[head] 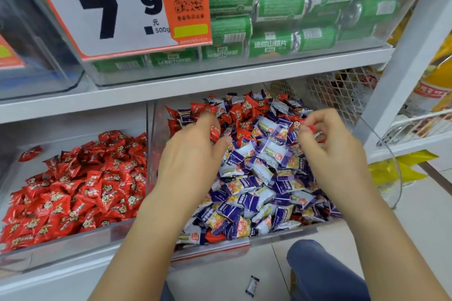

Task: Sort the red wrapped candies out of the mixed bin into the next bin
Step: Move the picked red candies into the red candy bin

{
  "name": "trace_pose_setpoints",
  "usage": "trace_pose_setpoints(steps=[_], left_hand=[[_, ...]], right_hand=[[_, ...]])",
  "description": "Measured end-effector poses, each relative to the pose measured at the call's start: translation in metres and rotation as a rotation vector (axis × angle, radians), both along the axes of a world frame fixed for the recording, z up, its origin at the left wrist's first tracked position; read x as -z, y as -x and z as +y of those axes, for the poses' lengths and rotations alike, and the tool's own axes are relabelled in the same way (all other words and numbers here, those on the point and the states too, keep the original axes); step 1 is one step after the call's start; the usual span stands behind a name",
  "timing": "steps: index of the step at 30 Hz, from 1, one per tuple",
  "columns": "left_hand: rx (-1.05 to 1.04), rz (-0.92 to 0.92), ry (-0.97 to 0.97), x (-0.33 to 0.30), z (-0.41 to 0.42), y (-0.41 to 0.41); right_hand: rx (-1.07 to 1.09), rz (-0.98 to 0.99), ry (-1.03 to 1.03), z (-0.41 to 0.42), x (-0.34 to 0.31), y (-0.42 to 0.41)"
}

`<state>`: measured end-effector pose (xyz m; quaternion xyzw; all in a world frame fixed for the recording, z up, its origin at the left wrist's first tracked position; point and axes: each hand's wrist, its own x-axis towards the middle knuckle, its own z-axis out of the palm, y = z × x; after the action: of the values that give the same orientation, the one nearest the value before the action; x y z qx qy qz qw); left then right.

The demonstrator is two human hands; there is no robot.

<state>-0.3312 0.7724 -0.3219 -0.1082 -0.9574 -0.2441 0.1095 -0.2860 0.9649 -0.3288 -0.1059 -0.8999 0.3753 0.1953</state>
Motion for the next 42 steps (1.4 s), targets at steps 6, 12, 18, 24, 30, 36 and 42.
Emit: trace_pose_setpoints(steps=[6, 12, 18, 24, 30, 36, 42], left_hand=[[0.009, 0.0, -0.088, 0.01, 0.017, 0.01], [-0.036, -0.053, -0.166, 0.003, 0.03, 0.029], [0.141, -0.666, -0.028, -0.02, 0.064, 0.082], [0.395, -0.825, -0.057, -0.024, 0.075, 0.076], [0.525, -0.523, 0.021, -0.034, 0.053, 0.026], [0.583, -0.33, 0.122, -0.029, 0.031, -0.012], [0.324, -0.134, -0.204, -0.015, 0.001, -0.014]], right_hand=[[0.126, -0.055, -0.043, 0.022, -0.001, 0.001], [0.048, -0.136, -0.044, 0.035, -0.003, 0.002], [0.041, -0.212, -0.01, 0.054, 0.002, -0.014], [-0.028, -0.306, -0.109, 0.052, 0.008, -0.019], [-0.076, -0.245, -0.136, 0.042, 0.007, -0.021], [-0.08, -0.205, -0.163, 0.035, 0.006, -0.022], [-0.092, 0.011, -0.065, 0.025, -0.001, -0.025]])
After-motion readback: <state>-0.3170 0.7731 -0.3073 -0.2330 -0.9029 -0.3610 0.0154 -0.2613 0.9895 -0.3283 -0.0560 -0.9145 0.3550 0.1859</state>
